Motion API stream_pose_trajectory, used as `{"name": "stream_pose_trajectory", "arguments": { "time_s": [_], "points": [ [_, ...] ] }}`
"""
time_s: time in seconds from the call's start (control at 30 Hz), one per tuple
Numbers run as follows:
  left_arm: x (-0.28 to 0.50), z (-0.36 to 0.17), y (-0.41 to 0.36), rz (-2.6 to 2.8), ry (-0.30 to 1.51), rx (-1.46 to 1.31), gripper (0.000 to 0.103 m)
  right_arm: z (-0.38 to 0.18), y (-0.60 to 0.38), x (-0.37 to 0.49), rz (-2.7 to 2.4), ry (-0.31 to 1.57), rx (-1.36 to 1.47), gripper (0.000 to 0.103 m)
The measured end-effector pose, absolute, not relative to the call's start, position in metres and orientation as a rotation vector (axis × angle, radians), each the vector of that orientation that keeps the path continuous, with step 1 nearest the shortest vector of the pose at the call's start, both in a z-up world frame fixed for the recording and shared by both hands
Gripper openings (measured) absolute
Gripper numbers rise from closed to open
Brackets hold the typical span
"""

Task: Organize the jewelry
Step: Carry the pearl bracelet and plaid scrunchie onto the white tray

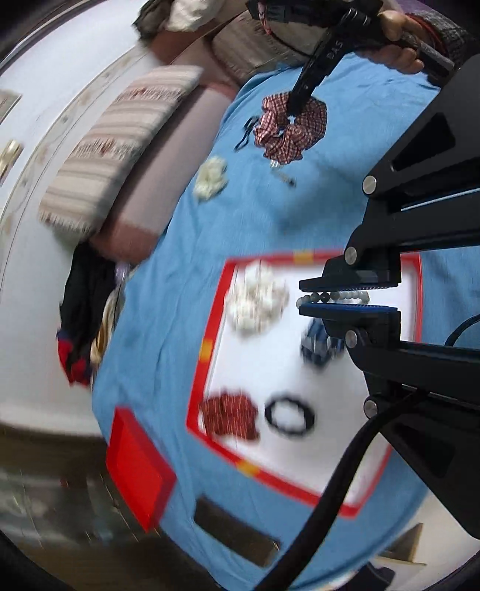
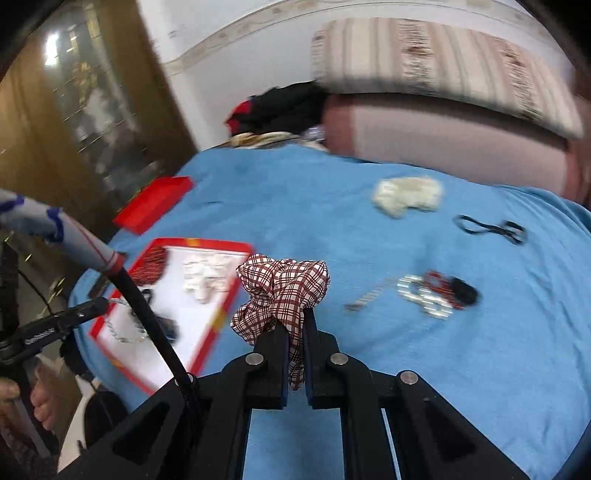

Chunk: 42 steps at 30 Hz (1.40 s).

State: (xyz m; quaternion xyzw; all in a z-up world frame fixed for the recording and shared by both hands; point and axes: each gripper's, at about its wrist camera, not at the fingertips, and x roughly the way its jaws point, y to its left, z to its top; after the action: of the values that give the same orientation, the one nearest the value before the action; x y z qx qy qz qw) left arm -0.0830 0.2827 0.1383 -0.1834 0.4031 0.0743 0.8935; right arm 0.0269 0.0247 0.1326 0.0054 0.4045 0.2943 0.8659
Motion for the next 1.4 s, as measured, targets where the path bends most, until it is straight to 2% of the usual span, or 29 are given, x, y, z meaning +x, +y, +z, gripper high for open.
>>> {"name": "stream_pose_trajectory", "arguments": {
  "time_s": [0.27,0.5,1.0,1.2,1.37,1.4],
  "points": [
    [-0.098,0.101,0.343,0.259,0.885,-0.475,0.005,0.111,0.109,0.016,0.746,0.91,-0.078,0.007],
    [-0.096,0.074,0.358,0.266,0.925,-0.512,0.005,0.075,0.157,0.033,0.763,0.993,-0.104,0.007],
    [-0.098,0.079,0.362,0.324,0.924,-0.493,0.006,0.047,0.202,0.041,0.791,1.033,-0.18,0.007],
    [-0.102,0.093,0.36,0.358,0.885,-0.466,0.02,0.045,0.208,0.02,0.879,1.05,-0.199,0.007],
    [-0.104,0.098,0.357,0.359,0.88,-0.463,0.022,0.043,0.204,0.019,0.836,1.035,-0.211,0.008],
    [-0.104,0.099,0.355,0.359,0.88,-0.46,0.023,0.042,0.201,0.023,0.804,1.031,-0.207,0.013]
  ]
}}
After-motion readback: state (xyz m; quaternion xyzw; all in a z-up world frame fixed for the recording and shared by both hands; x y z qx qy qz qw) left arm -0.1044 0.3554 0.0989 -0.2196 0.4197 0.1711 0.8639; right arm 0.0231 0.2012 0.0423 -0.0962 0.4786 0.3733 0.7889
